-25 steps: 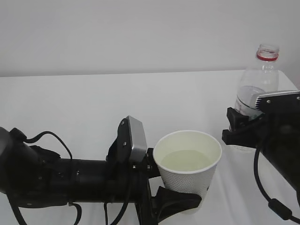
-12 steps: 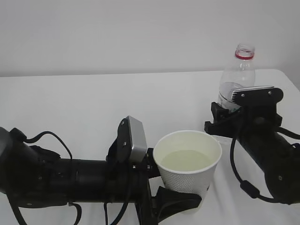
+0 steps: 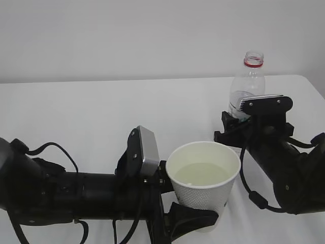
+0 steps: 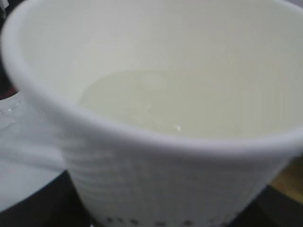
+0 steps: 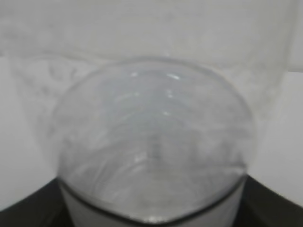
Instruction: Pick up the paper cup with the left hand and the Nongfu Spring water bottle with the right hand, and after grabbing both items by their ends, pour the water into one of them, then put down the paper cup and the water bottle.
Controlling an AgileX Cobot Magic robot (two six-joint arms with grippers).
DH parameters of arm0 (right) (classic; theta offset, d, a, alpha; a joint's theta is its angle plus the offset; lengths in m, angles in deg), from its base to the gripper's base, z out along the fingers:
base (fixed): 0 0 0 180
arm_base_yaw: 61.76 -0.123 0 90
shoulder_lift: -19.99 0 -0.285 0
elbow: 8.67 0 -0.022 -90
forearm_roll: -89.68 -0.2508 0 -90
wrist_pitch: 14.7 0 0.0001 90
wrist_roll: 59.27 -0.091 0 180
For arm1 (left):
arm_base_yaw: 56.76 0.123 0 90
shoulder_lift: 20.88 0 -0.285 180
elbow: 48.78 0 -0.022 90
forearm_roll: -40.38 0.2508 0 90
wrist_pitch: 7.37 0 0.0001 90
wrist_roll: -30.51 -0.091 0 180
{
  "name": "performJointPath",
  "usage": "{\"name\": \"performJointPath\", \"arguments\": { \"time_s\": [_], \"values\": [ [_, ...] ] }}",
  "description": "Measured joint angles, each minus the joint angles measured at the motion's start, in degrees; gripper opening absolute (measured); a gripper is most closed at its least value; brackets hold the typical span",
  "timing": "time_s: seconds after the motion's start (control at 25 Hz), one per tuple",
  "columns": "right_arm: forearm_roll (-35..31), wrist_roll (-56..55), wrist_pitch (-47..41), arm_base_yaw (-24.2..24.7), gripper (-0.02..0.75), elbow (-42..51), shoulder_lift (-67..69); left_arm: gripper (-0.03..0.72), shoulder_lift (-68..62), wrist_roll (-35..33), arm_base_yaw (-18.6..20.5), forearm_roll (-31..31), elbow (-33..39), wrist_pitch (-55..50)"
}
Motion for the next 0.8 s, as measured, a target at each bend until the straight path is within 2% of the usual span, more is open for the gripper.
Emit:
{"name": "performJointPath", "arguments": {
  "time_s": [0.28,0.8],
  "values": [
    [0.1,0.0,0.41,0.0,0.573,0.0,0.0,0.503,0.0,0.0,0.0,0.0,0.0,0.0],
    [0.1,0.0,1.39,0.0,0.587,-0.13,0.0,0.503,0.0,0.0,0.0,0.0,0.0,0.0]
  ]
}}
